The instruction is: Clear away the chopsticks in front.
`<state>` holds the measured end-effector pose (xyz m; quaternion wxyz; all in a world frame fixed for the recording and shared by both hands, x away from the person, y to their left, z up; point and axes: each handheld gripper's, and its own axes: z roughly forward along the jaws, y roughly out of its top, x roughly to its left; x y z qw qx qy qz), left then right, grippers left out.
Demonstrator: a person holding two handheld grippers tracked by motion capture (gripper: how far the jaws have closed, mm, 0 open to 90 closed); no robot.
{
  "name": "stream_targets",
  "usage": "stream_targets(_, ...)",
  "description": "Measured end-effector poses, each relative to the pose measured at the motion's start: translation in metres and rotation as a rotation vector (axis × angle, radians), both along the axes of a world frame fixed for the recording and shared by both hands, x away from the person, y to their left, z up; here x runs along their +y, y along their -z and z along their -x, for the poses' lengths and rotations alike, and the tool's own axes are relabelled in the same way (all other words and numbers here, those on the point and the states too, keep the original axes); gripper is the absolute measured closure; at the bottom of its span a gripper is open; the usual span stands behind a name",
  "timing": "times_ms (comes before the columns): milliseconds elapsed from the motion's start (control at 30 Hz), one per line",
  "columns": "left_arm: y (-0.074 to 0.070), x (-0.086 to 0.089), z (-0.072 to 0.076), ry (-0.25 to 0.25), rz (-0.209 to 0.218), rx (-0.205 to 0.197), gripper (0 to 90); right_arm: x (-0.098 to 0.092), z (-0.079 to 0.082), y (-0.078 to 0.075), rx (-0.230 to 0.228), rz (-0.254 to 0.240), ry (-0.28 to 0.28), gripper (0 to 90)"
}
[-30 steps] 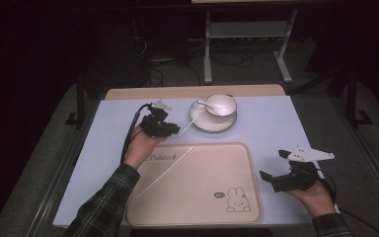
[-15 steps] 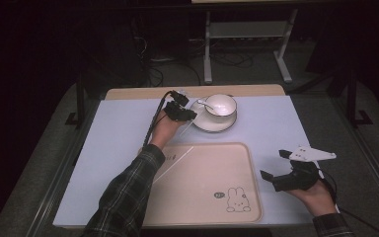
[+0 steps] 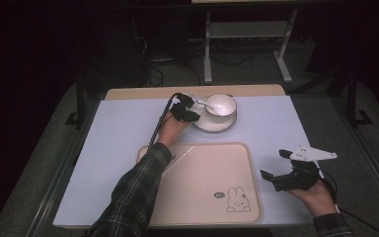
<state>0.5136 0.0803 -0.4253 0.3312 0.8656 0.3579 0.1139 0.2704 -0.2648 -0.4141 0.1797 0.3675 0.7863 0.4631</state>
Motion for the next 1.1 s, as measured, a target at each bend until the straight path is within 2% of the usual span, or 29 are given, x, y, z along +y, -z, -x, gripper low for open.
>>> stream_targets(233,0.001,-0.008,0.0,-0.032,-0.027,-0.005,83.1,-0.001,0.0,0.0,0.001,-0.001,0.001,0.0)
stream_targets(300,0.0,-0.008,-0.001,-0.059,-0.038,-0.01,83.9,-0.001,0.0,0.0,0.001,-0.002,0.002,0.0)
stream_targets(367,-0.002,-0.005,-0.002,-0.074,-0.031,-0.014,84.4,-0.002,0.0,0.0,0.0,-0.003,0.003,0.0)
stream_targets(600,-0.018,0.015,0.004,-0.09,-0.009,-0.021,84.8,-0.003,0.0,-0.001,-0.001,-0.008,0.004,0.0)
stream_targets(733,-0.024,0.028,0.01,-0.098,0.004,0.0,84.8,-0.002,0.0,-0.001,-0.002,-0.006,0.004,0.0)
stream_targets(833,-0.029,0.048,0.022,-0.113,0.025,0.02,84.8,-0.002,-0.001,-0.001,-0.001,-0.005,0.004,0.0)
stream_targets(867,-0.029,0.048,0.022,-0.113,0.025,0.02,84.8,-0.002,-0.001,-0.001,-0.001,-0.005,0.004,0.0)
stream_targets(933,-0.033,0.061,0.033,-0.121,0.031,0.025,84.8,-0.001,0.0,-0.001,-0.004,-0.003,0.002,0.0)
stream_targets(1000,-0.035,0.066,0.036,-0.118,0.021,0.026,84.8,-0.001,0.0,-0.001,-0.004,-0.004,0.003,0.0)
stream_targets(1033,-0.037,0.074,0.045,-0.122,0.032,0.024,84.8,-0.001,0.0,-0.001,-0.003,-0.002,0.004,0.0)
stream_targets(1100,-0.038,0.078,0.049,-0.12,0.035,0.021,84.8,-0.001,0.0,-0.001,-0.003,-0.002,0.004,0.0)
